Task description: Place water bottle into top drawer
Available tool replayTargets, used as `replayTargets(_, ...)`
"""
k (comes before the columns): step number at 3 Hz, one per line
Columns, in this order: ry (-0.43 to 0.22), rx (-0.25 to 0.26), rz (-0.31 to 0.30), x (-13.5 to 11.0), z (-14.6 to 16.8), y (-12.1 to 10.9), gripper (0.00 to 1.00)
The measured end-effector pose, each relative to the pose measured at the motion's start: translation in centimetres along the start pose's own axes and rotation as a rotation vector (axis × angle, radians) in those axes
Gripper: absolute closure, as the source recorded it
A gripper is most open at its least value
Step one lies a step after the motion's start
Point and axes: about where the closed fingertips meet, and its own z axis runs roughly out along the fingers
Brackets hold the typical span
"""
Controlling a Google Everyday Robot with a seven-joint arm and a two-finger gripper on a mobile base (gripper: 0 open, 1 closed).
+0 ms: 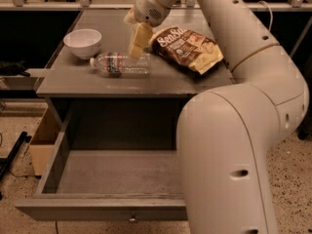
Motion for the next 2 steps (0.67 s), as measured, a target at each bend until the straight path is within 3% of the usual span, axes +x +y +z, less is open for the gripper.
replayTargets(1, 0.085, -0.012, -0.01, -0.3, 1.3, 1.1, 0.0)
replayTargets(2, 0.084, -0.034, 0.017, 1.1, 1.8, 1.9, 0.0)
